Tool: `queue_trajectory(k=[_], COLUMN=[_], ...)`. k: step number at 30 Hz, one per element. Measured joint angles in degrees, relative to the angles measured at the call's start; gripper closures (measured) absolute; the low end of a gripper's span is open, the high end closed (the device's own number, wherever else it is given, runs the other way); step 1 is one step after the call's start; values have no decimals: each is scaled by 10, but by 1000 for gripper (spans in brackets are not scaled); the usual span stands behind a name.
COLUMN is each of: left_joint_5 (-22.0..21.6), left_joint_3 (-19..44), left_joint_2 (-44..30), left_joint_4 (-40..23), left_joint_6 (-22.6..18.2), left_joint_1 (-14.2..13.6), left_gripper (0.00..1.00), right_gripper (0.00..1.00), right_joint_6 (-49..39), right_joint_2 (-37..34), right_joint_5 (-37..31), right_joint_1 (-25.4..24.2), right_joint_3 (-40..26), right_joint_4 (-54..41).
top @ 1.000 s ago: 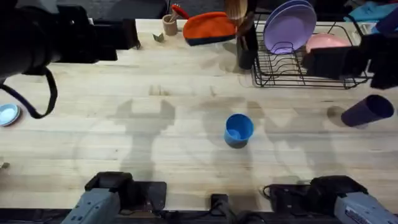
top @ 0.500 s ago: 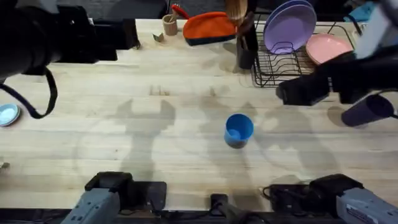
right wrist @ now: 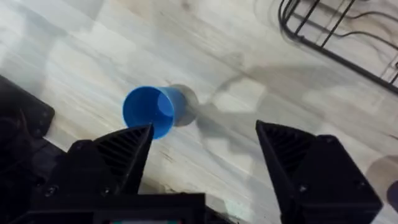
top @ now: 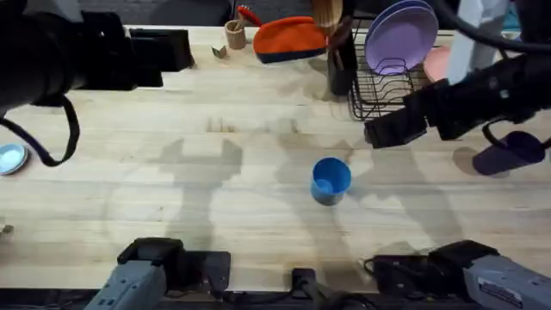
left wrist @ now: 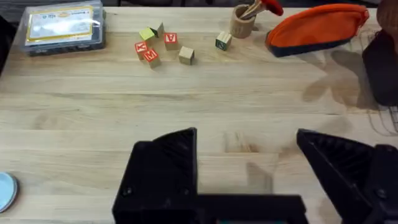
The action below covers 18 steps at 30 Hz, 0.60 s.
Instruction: Pick up the cup on the table and put them onto the rack.
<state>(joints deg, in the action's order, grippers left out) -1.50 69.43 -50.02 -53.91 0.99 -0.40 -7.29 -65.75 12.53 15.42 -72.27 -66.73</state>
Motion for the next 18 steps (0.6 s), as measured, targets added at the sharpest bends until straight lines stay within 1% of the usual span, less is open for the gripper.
queue_trajectory(k=[3,6,7,9,14,18], left_joint_5=[0,0,0,0,0,12], left_joint_3=[0,0,0,0,0,0], left_joint_2=[0,0,0,0,0,0], left_joint_4=[0,0,0,0,0,0], left_joint_6=[0,0,0,0,1,16], left_joint_1=[0,0,0,0,0,0], left_gripper=[7,8,7,7,7,7], right_gripper=[5,5,5,5,4,4], right_joint_6=[0,0,0,1,16,22], right_joint_2=[-11,-13,-13,-13,-13,-13], right_joint_5=[0,0,0,0,0,0], right_joint_1=[3,21,43,58,92,102], right_joint_3=[1,37,72,90,122,139], right_joint_4=[-1,19,29,44,86,107])
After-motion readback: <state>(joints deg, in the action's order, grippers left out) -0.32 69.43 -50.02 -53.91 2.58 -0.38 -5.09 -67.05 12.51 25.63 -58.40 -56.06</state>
